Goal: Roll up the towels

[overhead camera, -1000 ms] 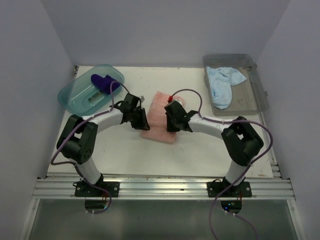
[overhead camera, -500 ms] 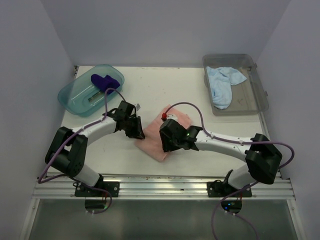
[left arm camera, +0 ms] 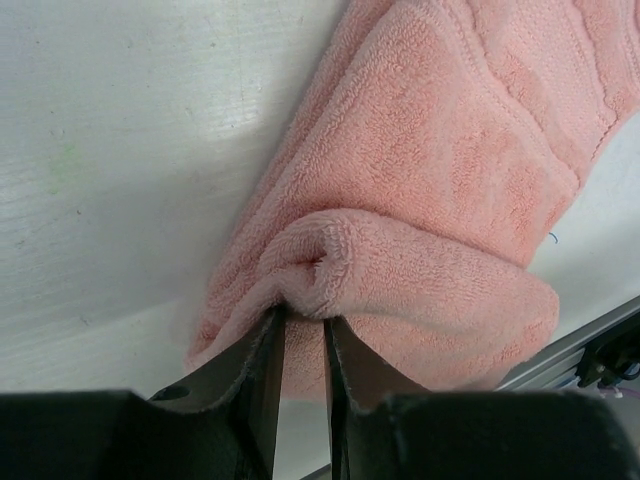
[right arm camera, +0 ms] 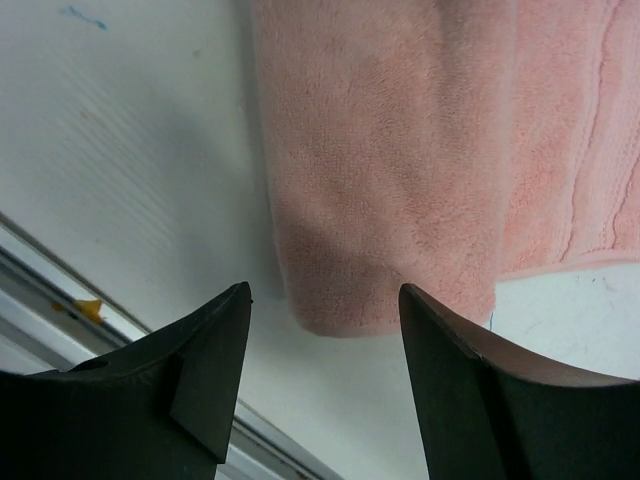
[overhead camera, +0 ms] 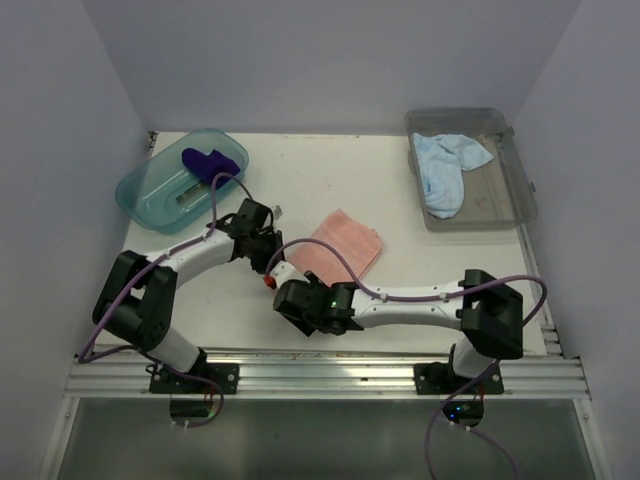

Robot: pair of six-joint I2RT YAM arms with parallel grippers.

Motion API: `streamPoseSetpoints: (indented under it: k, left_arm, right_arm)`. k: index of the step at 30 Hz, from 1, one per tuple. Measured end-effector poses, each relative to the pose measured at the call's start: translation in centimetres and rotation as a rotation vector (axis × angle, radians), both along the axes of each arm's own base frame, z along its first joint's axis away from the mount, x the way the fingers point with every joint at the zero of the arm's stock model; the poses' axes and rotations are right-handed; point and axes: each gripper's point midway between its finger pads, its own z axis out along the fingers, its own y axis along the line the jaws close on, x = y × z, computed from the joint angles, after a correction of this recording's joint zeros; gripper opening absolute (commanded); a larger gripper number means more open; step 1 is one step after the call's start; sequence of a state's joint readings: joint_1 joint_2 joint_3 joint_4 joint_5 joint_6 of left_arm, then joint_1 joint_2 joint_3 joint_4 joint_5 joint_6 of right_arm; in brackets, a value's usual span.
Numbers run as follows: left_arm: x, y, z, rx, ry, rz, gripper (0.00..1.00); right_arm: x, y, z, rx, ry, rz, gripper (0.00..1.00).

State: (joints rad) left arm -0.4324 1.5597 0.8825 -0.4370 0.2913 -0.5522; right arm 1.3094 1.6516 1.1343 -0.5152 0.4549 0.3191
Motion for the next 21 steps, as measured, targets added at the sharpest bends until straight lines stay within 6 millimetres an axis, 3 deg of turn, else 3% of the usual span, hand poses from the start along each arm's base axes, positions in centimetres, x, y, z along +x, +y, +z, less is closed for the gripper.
streamPoseSetpoints:
  k: [7,10,11,14,17,18,21]
  left_arm:
    - [0.3,0.1,0.3,0.013,-0.009,-0.007,0.29]
    - [0.2,0.1,0.3,0.013,-0.006,-0.007,0.37]
    - [0.2,0.1,0.3,0.012,-0.006,-0.007,0.39]
    - [0.3,0.0,0.6,0.009,-0.005,-0.010,0.48]
    - [0.5,0.0,1.5,0.005,-0.012,-0.009,0.56]
    - [0.6,0.0,2.1,0.001,-0.019,-0.007,0.64]
    - [1.5,0.0,4.3,-0.027,-0.058,0.004,0.72]
  right_arm:
    - [0.7,-0.5,-4.0,-0.152,-0.053,0.059,0.64]
    - [0.9,-0.7,-5.1,-0.163,-0.065,0.066,0.41]
    - [1.1,-0.7,-5.4,-0.168,-0.074,0.064,0.24]
    - [1.5,-0.5,-5.4,-0.145,-0.088,0.049,0.05]
    - [1.8,-0.6,-5.3,-0.076,-0.057,0.029,0.00]
    - [1.9,-0.7,-5.1,-0.044,-0.035,0.021,0.00]
    - [2.4,-1.3,-4.7,0.037,0.032,-0.005,0.00]
